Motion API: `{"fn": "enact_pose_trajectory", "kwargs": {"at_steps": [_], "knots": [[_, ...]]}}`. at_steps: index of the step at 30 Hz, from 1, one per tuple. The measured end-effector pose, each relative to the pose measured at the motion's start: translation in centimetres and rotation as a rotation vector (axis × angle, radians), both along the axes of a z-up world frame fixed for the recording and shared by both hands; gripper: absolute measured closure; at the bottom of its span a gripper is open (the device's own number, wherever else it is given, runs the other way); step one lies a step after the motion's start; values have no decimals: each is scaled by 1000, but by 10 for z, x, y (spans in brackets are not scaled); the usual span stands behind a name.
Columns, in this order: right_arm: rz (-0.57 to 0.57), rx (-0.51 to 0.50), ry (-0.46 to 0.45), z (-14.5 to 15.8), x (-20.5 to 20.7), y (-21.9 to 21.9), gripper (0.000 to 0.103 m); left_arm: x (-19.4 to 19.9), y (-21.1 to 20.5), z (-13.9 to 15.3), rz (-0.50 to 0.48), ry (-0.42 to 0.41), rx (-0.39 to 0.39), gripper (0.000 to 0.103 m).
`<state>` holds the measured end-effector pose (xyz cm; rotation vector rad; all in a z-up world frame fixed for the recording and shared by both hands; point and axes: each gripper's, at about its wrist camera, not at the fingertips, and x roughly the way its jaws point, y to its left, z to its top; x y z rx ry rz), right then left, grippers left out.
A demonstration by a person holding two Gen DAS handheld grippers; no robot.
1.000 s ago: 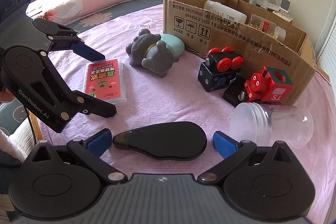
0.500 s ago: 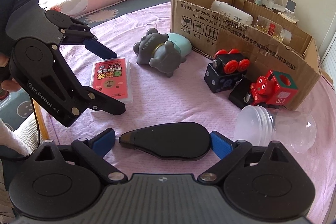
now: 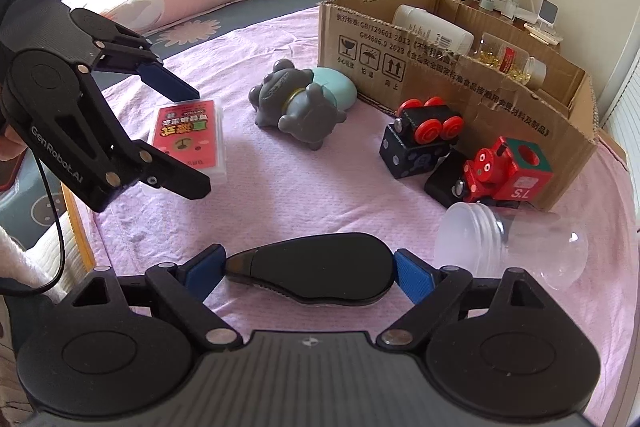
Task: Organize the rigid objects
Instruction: 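Carry the red card box and black oval object into the cardboard box, release both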
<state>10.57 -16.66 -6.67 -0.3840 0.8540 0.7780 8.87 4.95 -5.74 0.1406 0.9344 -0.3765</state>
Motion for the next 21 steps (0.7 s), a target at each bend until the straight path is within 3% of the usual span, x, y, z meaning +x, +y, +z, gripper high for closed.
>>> {"fn": "enact_pose_trajectory", "kwargs": {"at_steps": [5, 13, 21], "knots": [[-12, 23, -46, 28, 1, -8, 10, 4, 1, 28, -6, -27, 1, 12], [-112, 56, -157, 71, 32, -25, 10, 47, -15, 76, -25, -167, 3, 12], [-200, 58, -201, 91, 74, -35, 10, 120, -32, 82, 18, -225, -5, 12]]}}
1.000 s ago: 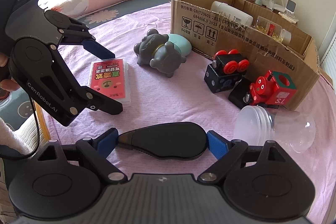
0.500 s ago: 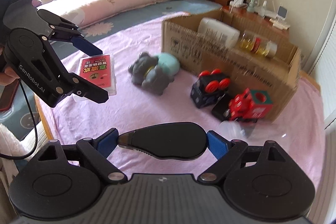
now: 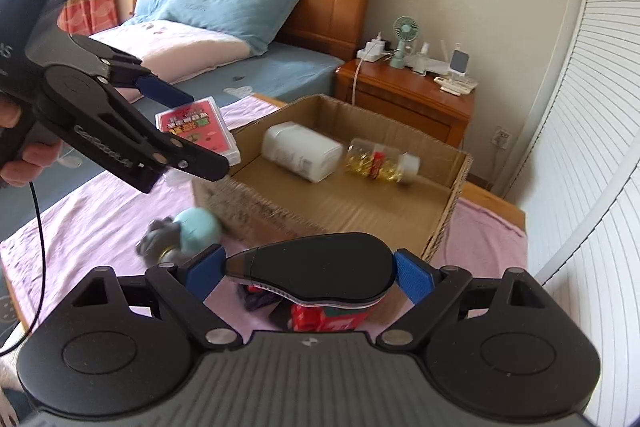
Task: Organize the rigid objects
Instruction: 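Carry the red card box and black oval object into the cardboard box, release both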
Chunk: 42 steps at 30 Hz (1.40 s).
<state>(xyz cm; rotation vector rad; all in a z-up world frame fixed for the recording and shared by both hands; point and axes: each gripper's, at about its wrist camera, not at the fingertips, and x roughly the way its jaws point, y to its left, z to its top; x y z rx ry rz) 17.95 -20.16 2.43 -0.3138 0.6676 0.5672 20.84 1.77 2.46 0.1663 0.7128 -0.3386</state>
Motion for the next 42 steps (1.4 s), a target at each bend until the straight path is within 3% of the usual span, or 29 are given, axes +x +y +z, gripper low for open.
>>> {"fn": "enact_pose_trajectory", "kwargs": {"at_steps": [6, 14, 16, 25, 31, 37, 42], "knots": [[-44, -7, -11, 2, 25, 0, 10, 31, 0, -23, 70, 30, -33, 12], [-79, 9, 31, -2, 50, -3, 10, 37, 7, -37, 147, 28, -82, 11], [-86, 15, 39, -3, 55, -2, 10, 34, 9, -34, 150, 12, -86, 7], [-136, 12, 73, -1, 76, 9, 10, -12, 15, -17, 171, -15, -32, 1], [-209, 29, 144, -6, 113, 17, 10, -49, 20, -24, 227, -19, -27, 1], [-267, 28, 203, -16, 147, 29, 10, -62, 28, -29, 281, -22, -21, 1], [-315, -1, 193, -21, 172, 39, 10, -67, 32, -27, 289, -41, -31, 1]]}}
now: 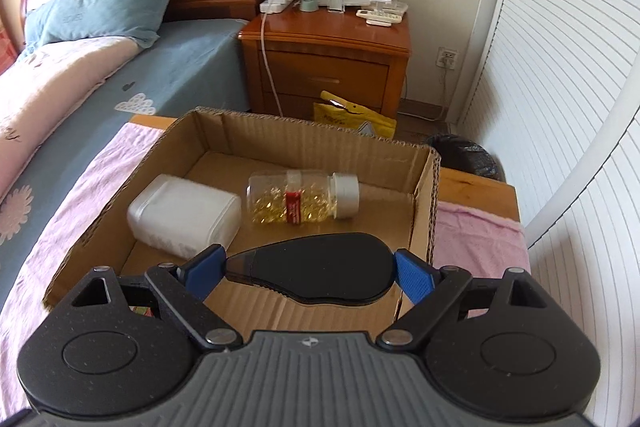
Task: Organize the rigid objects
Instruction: 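Carry the red card box and black oval object into the cardboard box, release both, then move the left gripper to the gray elephant toy while the right gripper approaches the clear plastic jar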
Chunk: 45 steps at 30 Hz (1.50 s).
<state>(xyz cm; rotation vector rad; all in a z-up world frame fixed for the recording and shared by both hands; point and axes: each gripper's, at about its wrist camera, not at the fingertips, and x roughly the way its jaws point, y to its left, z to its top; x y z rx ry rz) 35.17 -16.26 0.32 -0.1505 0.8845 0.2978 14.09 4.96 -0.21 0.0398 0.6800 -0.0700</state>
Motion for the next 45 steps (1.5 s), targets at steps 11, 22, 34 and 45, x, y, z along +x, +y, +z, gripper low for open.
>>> {"fn": "enact_pose_trajectory", "kwargs": {"at_steps": [11, 22, 34, 45], "knots": [[-43, 8, -4, 5, -1, -9, 0, -3, 6, 2, 21, 4, -14, 1], [2, 42, 0, 16, -62, -28, 0, -12, 18, 5, 59, 12, -22, 1], [47, 115, 58, -23, -122, -67, 0, -23, 6, -7, 37, 58, -13, 1], [55, 132, 161, -51, -155, -77, 0, -30, -7, -7, -12, 65, -16, 1]]}}
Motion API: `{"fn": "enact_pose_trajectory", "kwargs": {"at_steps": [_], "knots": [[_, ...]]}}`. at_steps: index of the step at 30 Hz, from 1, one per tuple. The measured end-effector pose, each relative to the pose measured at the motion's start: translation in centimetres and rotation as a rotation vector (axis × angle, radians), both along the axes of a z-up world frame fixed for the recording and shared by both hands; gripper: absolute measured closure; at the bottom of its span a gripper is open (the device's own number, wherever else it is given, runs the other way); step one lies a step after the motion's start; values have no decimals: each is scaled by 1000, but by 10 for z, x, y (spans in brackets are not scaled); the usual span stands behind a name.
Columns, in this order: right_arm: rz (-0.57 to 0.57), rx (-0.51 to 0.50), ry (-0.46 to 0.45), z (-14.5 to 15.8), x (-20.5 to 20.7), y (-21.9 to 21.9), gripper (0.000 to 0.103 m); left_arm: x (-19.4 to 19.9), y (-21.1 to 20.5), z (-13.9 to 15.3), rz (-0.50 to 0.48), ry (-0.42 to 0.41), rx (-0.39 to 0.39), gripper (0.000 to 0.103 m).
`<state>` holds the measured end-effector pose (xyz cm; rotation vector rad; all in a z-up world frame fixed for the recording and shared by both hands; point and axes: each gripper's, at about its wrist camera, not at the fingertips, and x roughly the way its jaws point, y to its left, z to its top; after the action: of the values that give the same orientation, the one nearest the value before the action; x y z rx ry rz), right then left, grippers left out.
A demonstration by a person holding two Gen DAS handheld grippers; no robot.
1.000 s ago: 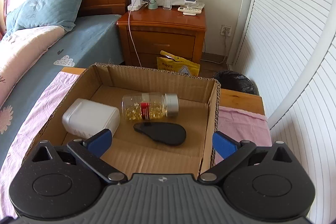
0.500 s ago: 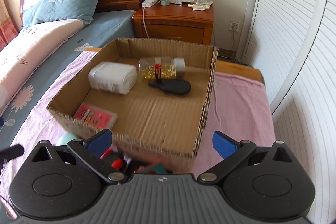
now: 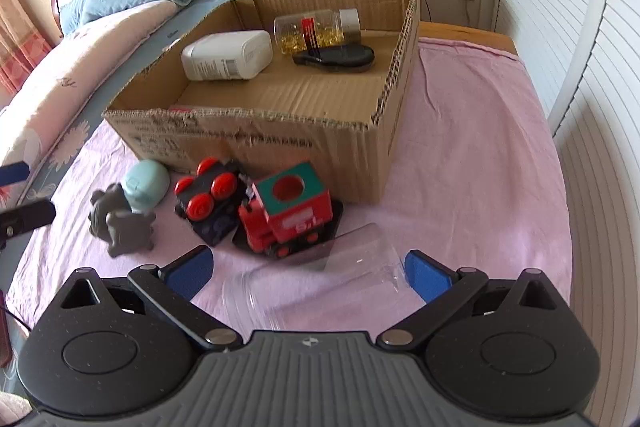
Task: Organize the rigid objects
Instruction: 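Move the left gripper to the gray elephant toy while the right gripper approaches the clear plastic jar, then close the left gripper on the gray toy while the right gripper grasps the clear jar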
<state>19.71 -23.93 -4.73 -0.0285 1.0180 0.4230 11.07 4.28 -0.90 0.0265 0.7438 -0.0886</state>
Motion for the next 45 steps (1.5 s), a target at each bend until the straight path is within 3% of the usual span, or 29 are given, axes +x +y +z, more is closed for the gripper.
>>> {"fn": "enact_pose_trajectory", "kwargs": {"at_steps": [9, 14, 19, 29, 32, 42, 45], "knots": [[-48, -77, 7, -8, -45, 11, 0, 6, -8, -13, -22, 41, 2, 1], [-104, -118, -8, -23, -52, 17, 0, 9, -13, -22, -33, 56, 15, 1], [-82, -195, -35, -32, -55, 23, 0, 14, -16, -32, -49, 83, 3, 1], [-64, -180, -64, -34, -58, 20, 0, 27, -29, -52, -30, 96, 27, 1], [-60, -180, -63, -34, -58, 19, 0, 30, -31, -56, -28, 97, 24, 4], [-59, -175, -75, -34, -59, 19, 0, 33, -28, -63, -8, 102, -2, 32], [-61, -175, -75, -34, -58, 20, 0, 32, -25, -62, -19, 109, -14, 33]]}}
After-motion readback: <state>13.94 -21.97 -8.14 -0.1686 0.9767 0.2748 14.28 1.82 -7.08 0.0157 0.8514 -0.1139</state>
